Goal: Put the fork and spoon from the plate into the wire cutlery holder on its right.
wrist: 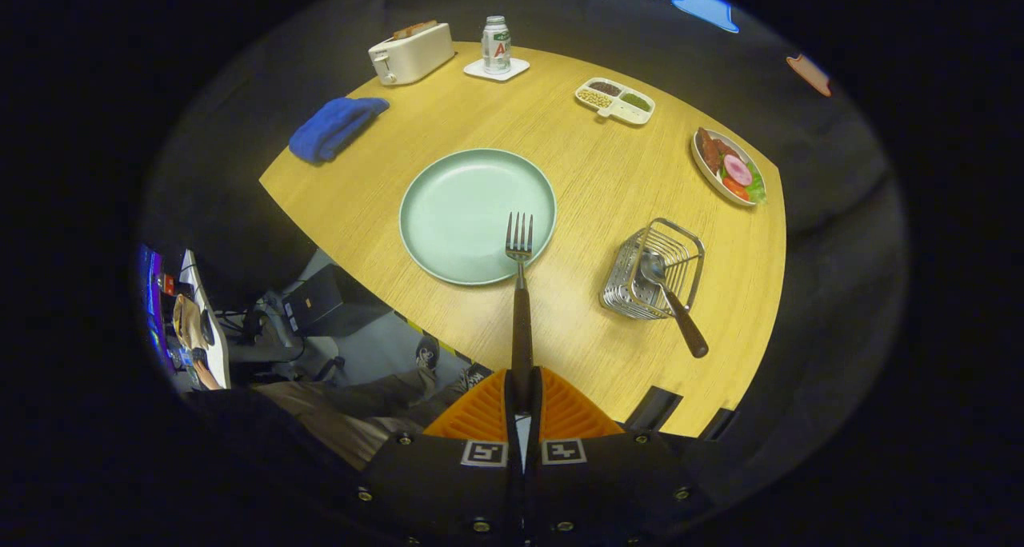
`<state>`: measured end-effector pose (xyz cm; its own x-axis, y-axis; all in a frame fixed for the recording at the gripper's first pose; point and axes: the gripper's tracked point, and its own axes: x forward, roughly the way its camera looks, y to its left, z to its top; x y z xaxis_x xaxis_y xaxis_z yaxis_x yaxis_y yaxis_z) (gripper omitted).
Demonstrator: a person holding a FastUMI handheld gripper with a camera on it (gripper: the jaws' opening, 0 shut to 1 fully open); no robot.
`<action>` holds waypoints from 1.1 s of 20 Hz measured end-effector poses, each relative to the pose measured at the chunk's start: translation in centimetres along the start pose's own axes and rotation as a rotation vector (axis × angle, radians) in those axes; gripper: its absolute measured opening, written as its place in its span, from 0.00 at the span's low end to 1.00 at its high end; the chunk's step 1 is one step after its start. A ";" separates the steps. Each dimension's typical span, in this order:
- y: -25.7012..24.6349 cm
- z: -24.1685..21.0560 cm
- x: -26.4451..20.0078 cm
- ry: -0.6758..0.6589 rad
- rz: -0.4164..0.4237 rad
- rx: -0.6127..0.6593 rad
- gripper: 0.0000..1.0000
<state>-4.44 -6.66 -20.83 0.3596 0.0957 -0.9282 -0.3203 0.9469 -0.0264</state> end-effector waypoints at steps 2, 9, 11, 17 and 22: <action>-1.1 -0.3 -0.5 -0.004 -0.017 0.011 0.01; -5.5 -1.9 -3.3 0.058 -0.052 0.063 0.01; -6.4 -1.8 -4.0 0.063 -0.051 0.096 0.01; -10.1 -1.4 -5.3 0.096 -0.075 0.156 0.01; -11.1 -0.6 -5.1 0.137 -0.049 0.166 0.01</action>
<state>-3.26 -17.87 -16.08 0.2454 0.0162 -0.9693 -0.1527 0.9880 -0.0221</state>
